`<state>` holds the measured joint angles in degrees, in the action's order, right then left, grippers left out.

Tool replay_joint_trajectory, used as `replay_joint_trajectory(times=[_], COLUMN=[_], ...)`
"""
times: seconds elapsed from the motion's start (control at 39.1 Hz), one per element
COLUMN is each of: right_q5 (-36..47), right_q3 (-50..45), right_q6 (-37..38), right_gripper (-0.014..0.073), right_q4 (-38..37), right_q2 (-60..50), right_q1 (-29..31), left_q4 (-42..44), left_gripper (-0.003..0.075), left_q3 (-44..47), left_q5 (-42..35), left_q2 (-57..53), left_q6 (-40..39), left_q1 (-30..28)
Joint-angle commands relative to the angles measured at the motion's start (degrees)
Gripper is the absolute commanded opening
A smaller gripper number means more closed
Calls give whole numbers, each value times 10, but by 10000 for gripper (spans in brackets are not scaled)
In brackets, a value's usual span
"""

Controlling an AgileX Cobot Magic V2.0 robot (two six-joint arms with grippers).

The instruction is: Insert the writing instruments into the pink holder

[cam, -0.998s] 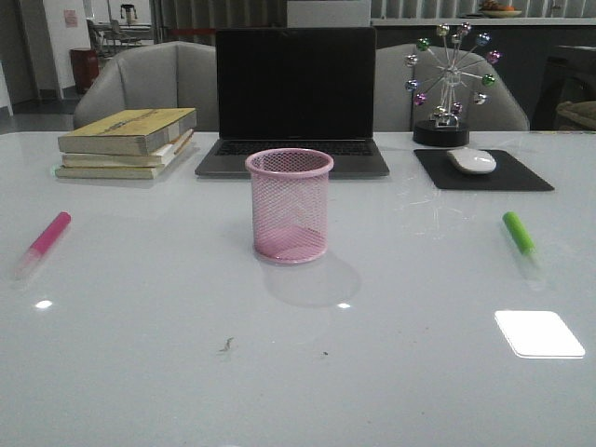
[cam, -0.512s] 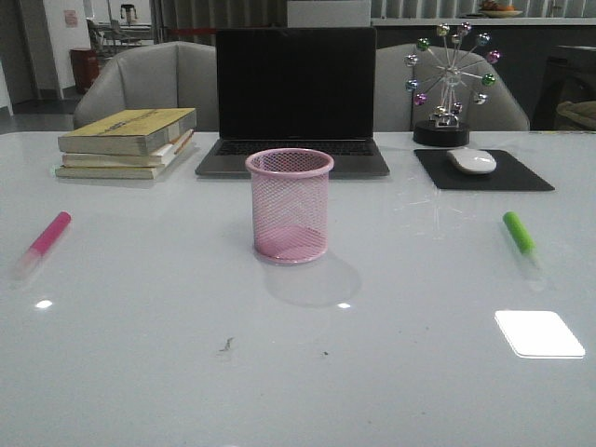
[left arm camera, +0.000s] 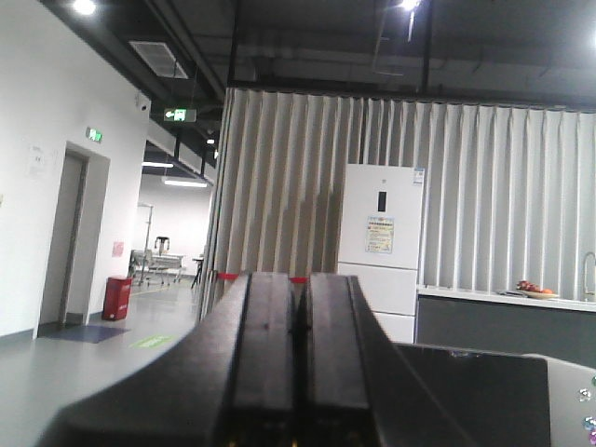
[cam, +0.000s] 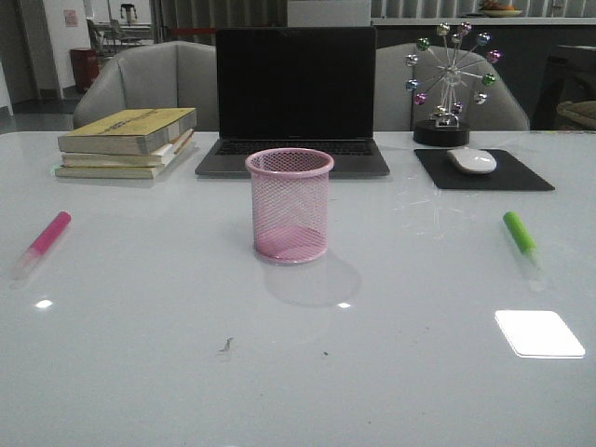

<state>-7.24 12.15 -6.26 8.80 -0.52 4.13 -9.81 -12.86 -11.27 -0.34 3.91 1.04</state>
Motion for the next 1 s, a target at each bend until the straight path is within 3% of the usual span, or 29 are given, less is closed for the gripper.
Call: replay_joint_trajectory(times=[0.0, 0.15, 0.31, 0.56, 0.77, 0.97], right_q5=[14, -32, -39, -110, -132, -225], right_q3=[49, 103, 166, 295, 305, 305], right_q6=[-4, -4, -4, -4, -4, -4], right_gripper=[52, 52, 52, 52, 52, 52], right_q4=[-15, -35, -40, -42, -42, -42], right_q2=[7, 35, 100, 281, 364, 429], right_q1=[0, 0, 0, 0, 0, 0], left_q4=[7, 26, 26, 26, -18, -27], left_gripper=[92, 92, 92, 92, 92, 92], left_q3=[-57, -122, -181, -280, -283, -283], left_q5=[0, 73, 98, 159, 223, 262], left_q2=[-10, 4, 54, 229, 347, 436], left_q6=[-2, -2, -2, -2, -2, -2], left_q1=[3, 3, 3, 3, 3, 3])
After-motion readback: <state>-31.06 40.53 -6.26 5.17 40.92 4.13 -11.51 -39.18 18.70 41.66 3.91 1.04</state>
